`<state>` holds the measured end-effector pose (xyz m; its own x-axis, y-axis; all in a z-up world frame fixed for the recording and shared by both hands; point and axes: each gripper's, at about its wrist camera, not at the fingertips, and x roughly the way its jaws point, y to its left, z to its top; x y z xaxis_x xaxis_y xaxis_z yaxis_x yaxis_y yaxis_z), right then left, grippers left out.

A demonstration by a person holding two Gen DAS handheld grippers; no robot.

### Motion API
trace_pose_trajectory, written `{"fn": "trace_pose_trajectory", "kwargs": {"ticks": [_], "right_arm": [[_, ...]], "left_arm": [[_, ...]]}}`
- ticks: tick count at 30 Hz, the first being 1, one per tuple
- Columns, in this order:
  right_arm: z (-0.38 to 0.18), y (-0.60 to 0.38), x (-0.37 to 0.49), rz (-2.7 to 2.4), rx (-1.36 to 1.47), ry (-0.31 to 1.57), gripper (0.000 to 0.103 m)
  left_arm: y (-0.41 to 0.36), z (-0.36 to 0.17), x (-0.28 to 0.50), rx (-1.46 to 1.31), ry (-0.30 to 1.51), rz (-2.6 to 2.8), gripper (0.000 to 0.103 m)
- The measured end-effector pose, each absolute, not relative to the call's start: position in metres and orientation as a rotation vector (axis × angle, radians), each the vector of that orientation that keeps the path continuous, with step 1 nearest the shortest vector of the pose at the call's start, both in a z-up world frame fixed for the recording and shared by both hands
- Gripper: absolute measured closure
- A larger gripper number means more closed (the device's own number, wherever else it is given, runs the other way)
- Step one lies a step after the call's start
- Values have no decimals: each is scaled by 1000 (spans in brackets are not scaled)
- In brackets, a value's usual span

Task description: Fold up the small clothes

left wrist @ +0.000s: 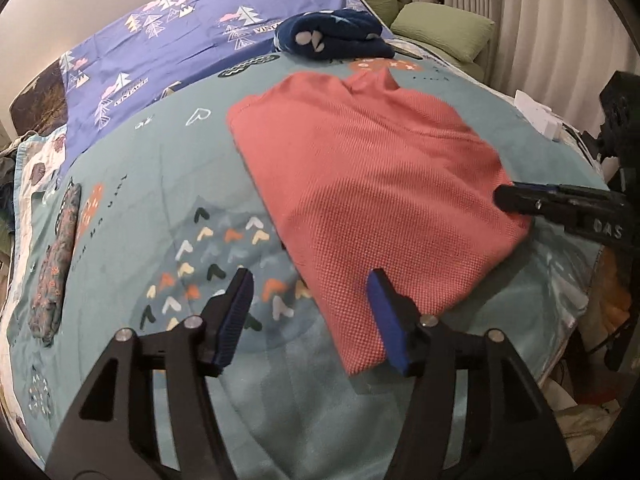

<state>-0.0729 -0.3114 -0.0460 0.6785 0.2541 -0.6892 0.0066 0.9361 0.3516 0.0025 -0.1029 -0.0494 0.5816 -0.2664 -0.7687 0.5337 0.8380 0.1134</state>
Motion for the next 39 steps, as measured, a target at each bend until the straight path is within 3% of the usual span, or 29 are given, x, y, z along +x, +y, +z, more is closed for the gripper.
{"fn": "trace_pose_trajectory", "kwargs": {"ticks": [6, 11, 13, 15, 20, 26, 39], "right_arm": [[-59, -340, -85, 50, 415, 862, 101], [-42, -340, -96, 102, 383, 817, 98], [-31, -344, -94, 134, 405, 785, 93], [-20, -348, -88, 134, 406, 750, 77], [5, -340, -60, 126, 309, 667, 67], [12, -331, -15, 120, 277, 633, 67], [-15, -335, 85, 201, 203, 817, 67]], "left_arm": [[-102, -62, -3, 349, 839, -475, 42], [-96, -59, -4, 325, 845, -478, 42], [-96, -52, -5, 326, 827, -475, 42], [-96, -42, -6, 328, 793, -480, 42], [-104, -21, 10, 301, 725, -477, 42], [-117, -21, 42, 237, 710, -482, 42], [-129, -37, 109, 165, 773, -482, 42]]}}
